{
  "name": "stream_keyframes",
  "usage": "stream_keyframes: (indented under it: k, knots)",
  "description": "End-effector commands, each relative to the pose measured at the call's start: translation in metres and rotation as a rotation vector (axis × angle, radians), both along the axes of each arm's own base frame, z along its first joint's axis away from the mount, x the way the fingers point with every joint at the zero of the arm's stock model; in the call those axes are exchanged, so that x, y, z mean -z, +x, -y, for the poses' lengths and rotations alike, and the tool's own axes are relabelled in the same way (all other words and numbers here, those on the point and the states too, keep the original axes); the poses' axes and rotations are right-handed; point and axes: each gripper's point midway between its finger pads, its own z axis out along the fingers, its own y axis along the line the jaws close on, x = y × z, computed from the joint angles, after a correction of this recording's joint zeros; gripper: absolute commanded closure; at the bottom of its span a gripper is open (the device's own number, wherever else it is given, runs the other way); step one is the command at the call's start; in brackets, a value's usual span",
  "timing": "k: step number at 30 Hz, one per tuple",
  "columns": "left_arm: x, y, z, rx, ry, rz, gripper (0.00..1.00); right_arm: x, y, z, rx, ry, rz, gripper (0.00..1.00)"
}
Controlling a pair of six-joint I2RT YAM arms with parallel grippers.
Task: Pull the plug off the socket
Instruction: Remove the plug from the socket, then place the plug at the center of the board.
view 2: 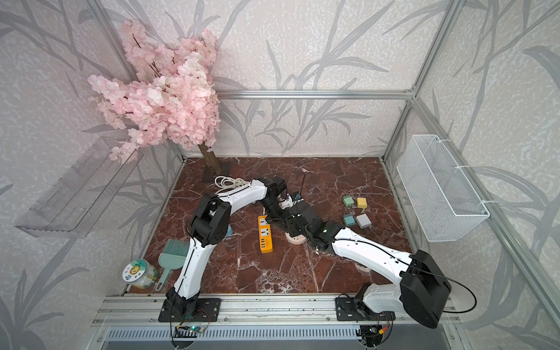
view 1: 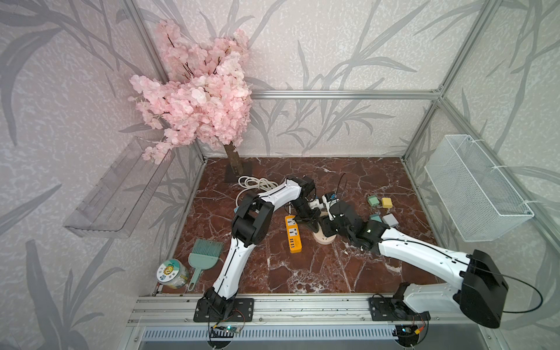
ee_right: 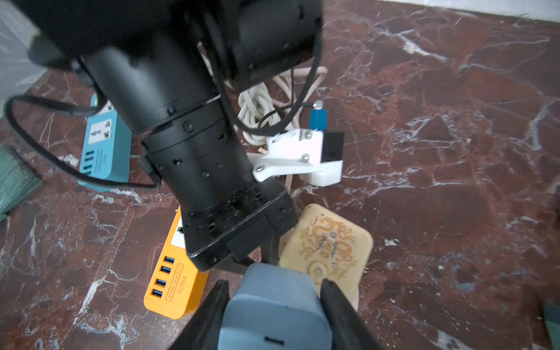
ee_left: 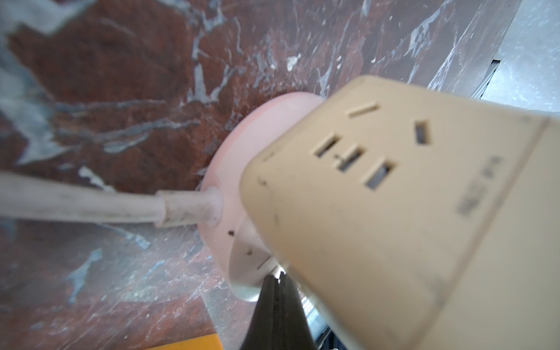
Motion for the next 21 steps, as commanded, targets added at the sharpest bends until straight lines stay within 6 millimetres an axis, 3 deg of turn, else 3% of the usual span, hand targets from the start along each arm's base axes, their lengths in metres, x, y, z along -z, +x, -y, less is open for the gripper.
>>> stream_keyframes:
  k: [1,7,11,16,21]
  knots:
    - [0.07,0.007,-0.041,0.031,0.247,0.048,1.0,-0.012,-0.004,0.024,0.058,0.035,-0.062,1.0]
    - [0.069,0.006,-0.04,0.038,0.235,0.044,1.0,-0.002,-0.017,0.076,0.143,-0.02,-0.283,1.0]
    - [0.068,0.007,-0.039,0.04,0.23,0.044,1.0,0.002,-0.011,0.112,0.206,0.019,-0.4,1.0]
    - [0.068,0.006,-0.038,0.041,0.229,0.038,1.0,0.021,0.024,0.144,0.253,-0.136,-0.531,1.0]
    - [0.068,0.006,-0.038,0.043,0.225,0.038,1.0,0.042,0.071,0.159,0.269,-0.236,-0.652,1.0]
